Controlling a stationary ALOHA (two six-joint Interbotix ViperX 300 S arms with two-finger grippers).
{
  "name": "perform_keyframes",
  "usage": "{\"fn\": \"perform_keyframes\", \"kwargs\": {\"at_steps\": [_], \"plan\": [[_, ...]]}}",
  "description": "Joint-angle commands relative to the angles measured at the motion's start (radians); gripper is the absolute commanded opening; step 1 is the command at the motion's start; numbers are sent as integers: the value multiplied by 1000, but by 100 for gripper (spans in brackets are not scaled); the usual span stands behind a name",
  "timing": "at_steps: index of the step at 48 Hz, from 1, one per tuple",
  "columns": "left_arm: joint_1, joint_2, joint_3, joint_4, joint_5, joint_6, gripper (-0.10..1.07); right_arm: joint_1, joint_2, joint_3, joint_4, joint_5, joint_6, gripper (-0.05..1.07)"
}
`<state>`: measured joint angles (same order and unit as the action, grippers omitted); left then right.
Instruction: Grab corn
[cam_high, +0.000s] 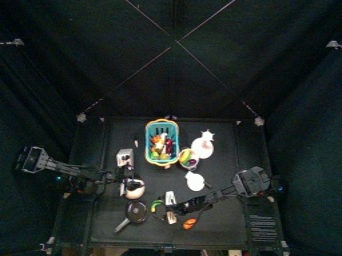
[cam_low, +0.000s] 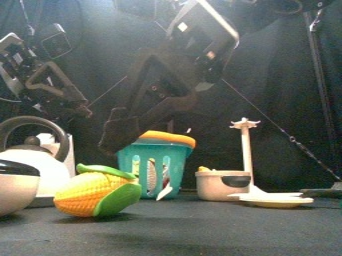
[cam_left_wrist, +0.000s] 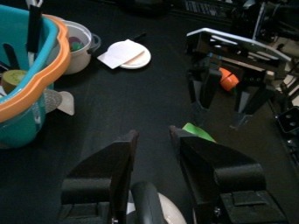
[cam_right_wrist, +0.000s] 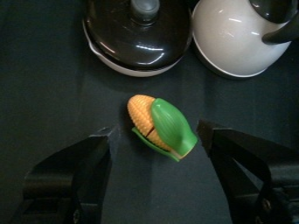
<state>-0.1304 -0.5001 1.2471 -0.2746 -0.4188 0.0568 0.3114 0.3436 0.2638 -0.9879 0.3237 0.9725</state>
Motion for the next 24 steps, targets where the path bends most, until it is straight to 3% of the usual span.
{"fn": "perform_keyframes", "kwargs": {"at_steps": [1, 24], "plan": [[-2, -9, -8, -5, -2, 2, 76, -12, -3, -35, -5, -5, -2, 100], [-2, -9, -8, -5, -2, 3, 76, -49, 57, -43, 3, -78, 0, 100]]}}
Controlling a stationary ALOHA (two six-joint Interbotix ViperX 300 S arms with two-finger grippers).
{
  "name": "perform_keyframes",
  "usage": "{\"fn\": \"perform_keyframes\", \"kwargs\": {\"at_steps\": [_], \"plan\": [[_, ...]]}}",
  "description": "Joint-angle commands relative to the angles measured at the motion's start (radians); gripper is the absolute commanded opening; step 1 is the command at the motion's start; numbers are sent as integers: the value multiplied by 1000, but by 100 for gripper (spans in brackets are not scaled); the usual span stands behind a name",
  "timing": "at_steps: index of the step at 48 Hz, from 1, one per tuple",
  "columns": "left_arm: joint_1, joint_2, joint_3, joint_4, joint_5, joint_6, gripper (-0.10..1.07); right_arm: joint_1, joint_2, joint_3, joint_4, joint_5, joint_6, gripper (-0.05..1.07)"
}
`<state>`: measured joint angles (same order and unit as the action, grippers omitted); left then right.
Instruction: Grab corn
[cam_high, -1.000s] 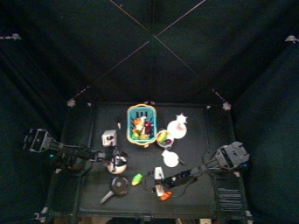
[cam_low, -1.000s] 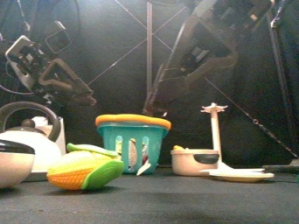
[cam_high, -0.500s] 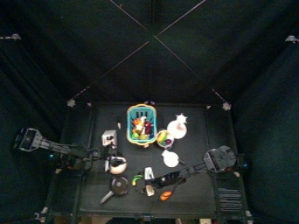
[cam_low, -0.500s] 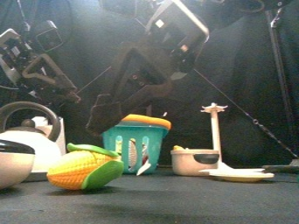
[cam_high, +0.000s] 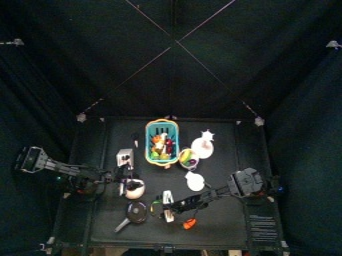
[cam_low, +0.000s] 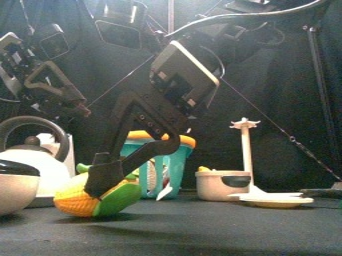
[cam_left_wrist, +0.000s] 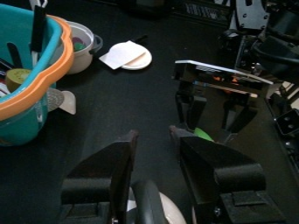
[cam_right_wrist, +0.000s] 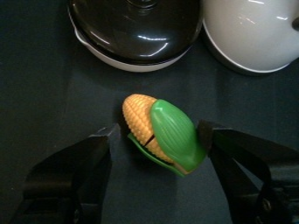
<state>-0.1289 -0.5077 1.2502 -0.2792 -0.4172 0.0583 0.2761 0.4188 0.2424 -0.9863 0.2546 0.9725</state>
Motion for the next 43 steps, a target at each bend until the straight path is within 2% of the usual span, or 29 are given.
{"fn": "perform_keyframes", "kwargs": {"at_steps": [1, 22, 35, 43], "plan": [[-3, -2, -11, 0, -5, 2, 76, -17, -15, -21, 2, -11, 0, 100], [2, 0, -8, 0, -5, 2, 76, -32, 6, -12, -2, -23, 0, 96], [5, 0, -5, -2, -5, 0, 76, -32, -6, -8, 2, -29, 0, 77], [3, 0, -5, 0, -6, 0, 76, -35, -57, 23, 3, 8, 0, 62]]}}
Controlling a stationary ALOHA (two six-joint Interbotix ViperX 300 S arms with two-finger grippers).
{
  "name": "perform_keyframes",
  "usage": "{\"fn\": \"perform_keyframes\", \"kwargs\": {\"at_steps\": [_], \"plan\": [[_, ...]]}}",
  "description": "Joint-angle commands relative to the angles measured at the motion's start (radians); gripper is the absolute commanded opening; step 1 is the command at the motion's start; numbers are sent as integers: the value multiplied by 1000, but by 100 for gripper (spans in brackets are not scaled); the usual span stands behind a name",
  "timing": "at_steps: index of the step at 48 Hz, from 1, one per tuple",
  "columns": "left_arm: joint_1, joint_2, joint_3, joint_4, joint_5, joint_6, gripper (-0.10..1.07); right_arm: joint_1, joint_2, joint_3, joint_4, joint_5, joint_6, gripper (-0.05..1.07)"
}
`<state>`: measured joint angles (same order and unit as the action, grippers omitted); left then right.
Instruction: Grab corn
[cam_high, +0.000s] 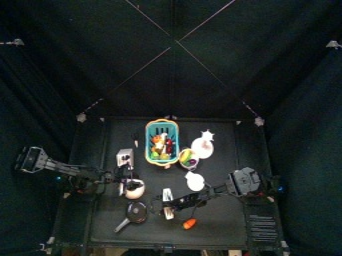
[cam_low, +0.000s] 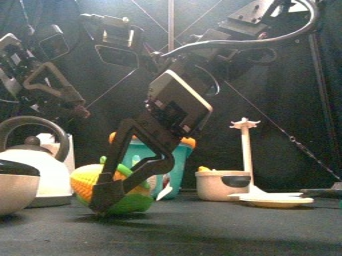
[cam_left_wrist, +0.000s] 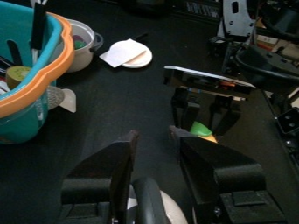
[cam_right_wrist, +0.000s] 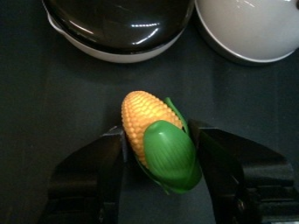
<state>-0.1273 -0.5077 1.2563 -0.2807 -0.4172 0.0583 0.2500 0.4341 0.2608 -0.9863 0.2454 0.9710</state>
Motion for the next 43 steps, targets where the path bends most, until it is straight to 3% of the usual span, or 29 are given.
{"fn": "perform_keyframes", "kwargs": {"at_steps": [1, 13, 21, 34, 43], "plan": [[3, 0, -11, 0, -6, 0, 76, -9, -84, 11, 2, 25, 2, 61], [2, 2, -17, 0, -12, 2, 76, -28, -261, 118, 2, 43, 6, 54], [2, 8, -17, 2, -17, 2, 76, -54, -341, 195, 5, -12, 14, 54], [2, 9, -23, 0, -20, 0, 76, -133, -393, 252, 61, -202, 14, 54], [-8, 18, -41, 3, -38, 2, 76, -221, -462, 314, 89, -400, 12, 54]]}}
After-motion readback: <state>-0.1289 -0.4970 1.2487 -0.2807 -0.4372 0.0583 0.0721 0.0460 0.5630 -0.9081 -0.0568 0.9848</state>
